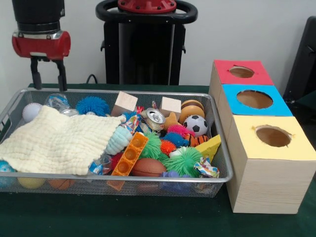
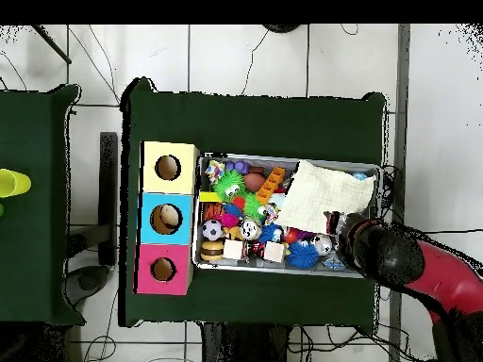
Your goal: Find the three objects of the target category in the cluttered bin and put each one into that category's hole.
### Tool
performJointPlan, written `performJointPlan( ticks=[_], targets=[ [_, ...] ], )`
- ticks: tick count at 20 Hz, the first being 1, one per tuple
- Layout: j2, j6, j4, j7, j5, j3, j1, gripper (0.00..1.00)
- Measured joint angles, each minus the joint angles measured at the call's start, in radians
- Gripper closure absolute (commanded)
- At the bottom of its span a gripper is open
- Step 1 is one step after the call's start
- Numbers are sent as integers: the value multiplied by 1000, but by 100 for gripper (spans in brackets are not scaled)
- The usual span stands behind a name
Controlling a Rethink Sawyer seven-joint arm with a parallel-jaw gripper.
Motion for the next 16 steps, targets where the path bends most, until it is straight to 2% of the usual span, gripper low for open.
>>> performJointPlan(
  ticks=[5,16],
  targets=[
    [66,0,-50,0,-58,14,-24,0],
    [223,0,-70,0,-169,21,-73,0]
  ],
)
